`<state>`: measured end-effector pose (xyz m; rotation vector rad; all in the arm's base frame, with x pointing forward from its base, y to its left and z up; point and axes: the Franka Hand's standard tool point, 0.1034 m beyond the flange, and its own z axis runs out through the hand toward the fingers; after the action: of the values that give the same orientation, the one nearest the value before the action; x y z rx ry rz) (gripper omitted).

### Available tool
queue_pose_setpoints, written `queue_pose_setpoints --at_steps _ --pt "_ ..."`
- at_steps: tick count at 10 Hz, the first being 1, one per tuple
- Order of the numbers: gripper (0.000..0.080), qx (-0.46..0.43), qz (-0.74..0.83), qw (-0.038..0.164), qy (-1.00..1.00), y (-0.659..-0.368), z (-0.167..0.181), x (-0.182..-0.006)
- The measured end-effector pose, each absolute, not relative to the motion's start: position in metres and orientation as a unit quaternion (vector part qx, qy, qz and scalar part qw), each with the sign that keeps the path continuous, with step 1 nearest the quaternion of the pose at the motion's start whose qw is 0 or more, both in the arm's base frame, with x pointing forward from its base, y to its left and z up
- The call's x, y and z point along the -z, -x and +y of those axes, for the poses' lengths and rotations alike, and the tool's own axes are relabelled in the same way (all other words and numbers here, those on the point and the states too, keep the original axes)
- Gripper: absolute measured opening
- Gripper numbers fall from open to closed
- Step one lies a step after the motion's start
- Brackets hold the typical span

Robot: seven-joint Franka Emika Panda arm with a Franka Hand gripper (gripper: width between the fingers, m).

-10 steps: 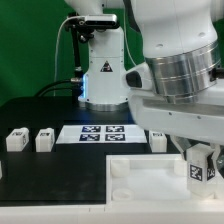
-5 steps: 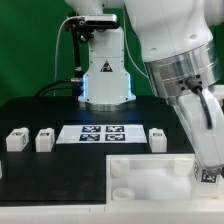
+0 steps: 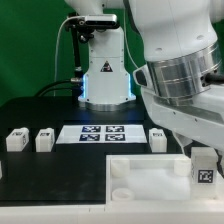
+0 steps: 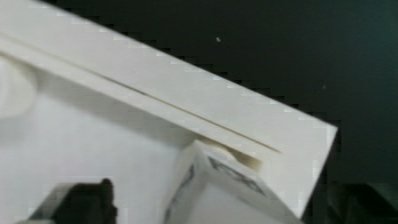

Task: Assemble one leg

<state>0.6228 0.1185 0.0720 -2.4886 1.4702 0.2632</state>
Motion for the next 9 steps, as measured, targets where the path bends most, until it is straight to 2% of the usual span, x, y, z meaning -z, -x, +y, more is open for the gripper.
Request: queue_pose_setpoints --at_steps 1,3,5,6,7,8,9 --pt "0.0643 -0.084 0.455 0.123 0.878 -0.6224 0.1182 -0.0716" --pt "0.0643 -0.07 0.359 0.131 0.921 -0.6225 0.1179 -0.0716" --pt "0.0649 -0.039 0.177 0.107 0.978 -0.6276 0.1129 -0.0733" --pt "0.0648 -0.041 0.198 0.111 0.973 -0.6275 0.1144 -0.0731" --pt "0.0564 -0.041 0.196 0.111 0.973 -0.6275 0.1143 -0.0731" --pt "0.0426 -0.041 0.199 0.111 0.973 -0.6275 0.1145 -0.0731" --pt "0.0426 -0.047 0.245 0.111 0.962 -0.6273 0.115 -0.073"
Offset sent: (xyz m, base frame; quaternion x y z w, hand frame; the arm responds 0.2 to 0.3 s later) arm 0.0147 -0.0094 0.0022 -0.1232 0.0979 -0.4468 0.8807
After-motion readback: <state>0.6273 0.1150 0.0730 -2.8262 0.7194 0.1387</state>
